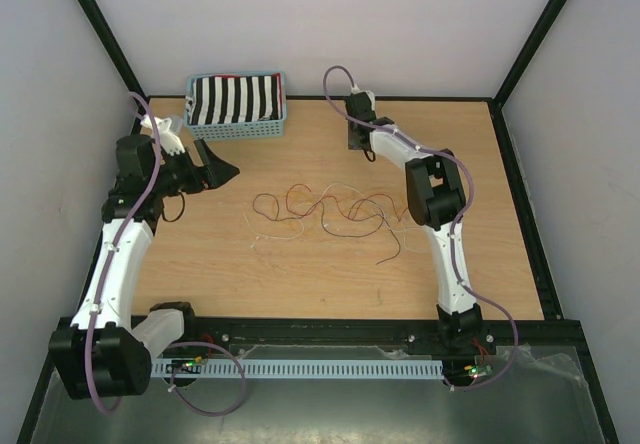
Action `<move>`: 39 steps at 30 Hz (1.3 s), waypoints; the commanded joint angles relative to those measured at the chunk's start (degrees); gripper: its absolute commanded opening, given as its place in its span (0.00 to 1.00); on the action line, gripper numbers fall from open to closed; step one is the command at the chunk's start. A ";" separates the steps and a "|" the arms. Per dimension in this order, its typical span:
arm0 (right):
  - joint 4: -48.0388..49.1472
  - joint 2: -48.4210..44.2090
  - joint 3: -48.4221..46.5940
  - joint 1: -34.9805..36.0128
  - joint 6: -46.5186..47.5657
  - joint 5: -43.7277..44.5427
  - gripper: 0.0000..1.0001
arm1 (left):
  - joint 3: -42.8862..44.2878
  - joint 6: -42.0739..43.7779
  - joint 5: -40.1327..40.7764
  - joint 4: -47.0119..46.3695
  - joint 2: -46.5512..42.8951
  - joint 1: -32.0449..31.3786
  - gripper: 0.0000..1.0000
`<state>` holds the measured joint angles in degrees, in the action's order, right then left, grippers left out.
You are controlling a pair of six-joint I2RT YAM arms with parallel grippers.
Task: Zip-tie the wires
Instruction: Pick up the ribbon at the center of the board.
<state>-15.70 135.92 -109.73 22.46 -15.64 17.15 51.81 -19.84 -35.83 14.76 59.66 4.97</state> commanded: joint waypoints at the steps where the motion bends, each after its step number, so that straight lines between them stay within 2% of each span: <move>1: -0.99 0.77 0.44 0.04 -0.84 0.07 0.36 | 2.33 0.27 -1.44 -1.71 -0.51 0.48 0.85; 13: -0.99 2.28 2.46 -0.04 -1.41 -0.59 0.28 | 3.36 1.00 -3.93 -1.71 -0.46 0.98 0.85; 17: -1.01 2.52 2.24 0.04 -1.44 -1.15 0.19 | 4.10 1.52 -5.06 -1.67 -0.74 1.09 0.85; 22: -1.00 1.53 -0.31 0.04 -1.14 -2.55 0.00 | 4.91 1.97 -6.64 -1.88 -1.01 1.33 0.85; 30: 1.78 -2.97 -9.96 0.04 2.72 -8.58 0.00 | 3.91 -1.53 -10.00 -5.83 0.00 3.35 0.86; 36: 9.50 -8.51 -8.93 0.01 3.34 -16.89 0.00 | 4.09 -4.87 -14.17 -10.80 2.66 5.23 0.86; 39: 16.12 -13.44 -3.72 0.04 3.17 -21.23 0.00 | 5.28 -5.87 -16.84 -12.75 3.65 5.66 0.86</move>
<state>-9.45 130.45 -117.19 22.41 -13.02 3.36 54.61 -23.51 -47.59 7.16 62.24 9.96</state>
